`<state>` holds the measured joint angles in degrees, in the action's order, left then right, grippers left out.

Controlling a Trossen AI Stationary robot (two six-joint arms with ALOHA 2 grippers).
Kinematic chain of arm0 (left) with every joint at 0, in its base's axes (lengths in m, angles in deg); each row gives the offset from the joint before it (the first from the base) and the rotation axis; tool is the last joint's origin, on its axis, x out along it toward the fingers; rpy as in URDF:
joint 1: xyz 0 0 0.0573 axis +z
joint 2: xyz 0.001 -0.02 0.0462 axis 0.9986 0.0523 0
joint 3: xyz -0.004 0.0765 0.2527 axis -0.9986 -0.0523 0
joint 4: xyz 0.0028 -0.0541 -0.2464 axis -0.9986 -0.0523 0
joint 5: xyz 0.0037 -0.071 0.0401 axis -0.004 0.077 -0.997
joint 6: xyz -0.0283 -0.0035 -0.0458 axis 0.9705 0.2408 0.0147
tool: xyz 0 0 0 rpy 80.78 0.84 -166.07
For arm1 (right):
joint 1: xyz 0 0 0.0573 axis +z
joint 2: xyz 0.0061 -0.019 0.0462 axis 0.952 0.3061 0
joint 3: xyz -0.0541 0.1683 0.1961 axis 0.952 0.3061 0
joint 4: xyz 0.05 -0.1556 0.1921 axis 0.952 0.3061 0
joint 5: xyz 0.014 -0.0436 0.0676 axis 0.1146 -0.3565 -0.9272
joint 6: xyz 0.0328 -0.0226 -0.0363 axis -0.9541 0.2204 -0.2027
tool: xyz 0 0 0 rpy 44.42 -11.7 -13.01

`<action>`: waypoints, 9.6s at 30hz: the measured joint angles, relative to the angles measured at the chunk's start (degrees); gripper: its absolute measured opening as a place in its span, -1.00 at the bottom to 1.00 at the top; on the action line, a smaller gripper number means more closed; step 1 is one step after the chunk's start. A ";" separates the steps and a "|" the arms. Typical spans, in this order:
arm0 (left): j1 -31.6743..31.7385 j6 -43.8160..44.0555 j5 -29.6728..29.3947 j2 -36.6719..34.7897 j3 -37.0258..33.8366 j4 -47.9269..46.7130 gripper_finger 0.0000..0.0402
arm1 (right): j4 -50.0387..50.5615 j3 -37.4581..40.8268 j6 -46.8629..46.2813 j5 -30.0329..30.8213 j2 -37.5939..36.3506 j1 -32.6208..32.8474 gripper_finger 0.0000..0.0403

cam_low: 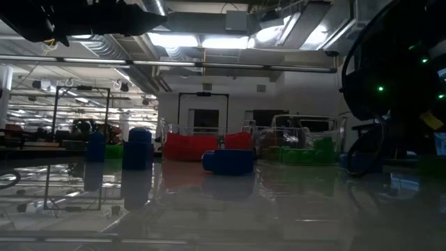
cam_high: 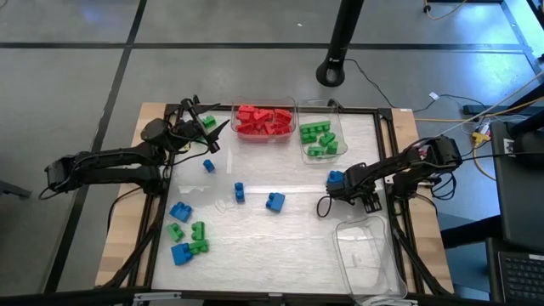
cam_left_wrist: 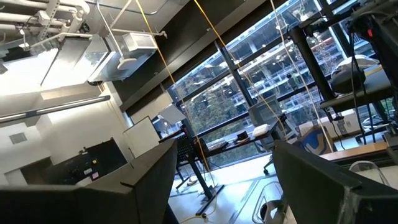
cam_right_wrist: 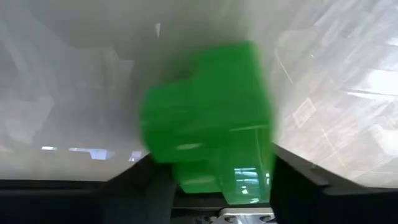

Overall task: Sort blocks
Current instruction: Put the green game piece into the top right transparent bin

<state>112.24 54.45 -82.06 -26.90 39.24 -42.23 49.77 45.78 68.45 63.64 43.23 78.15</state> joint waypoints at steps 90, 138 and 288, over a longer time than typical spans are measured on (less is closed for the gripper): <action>-19.98 12.34 -7.71 8.87 17.67 -38.91 0.26 | -81.37 -7.93 37.03 7.56 -6.73 -0.74 0.44; -62.01 128.37 4.31 35.39 30.09 -99.08 0.26 | -86.54 -2.54 32.61 -9.57 -6.69 -0.70 0.44; -74.75 113.03 0.50 50.09 43.79 -92.90 0.44 | -80.35 -2.58 28.12 -4.27 -6.67 4.45 0.44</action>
<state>37.49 167.48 -81.56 23.19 83.03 -135.13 -30.58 43.20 96.57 59.37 36.56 82.61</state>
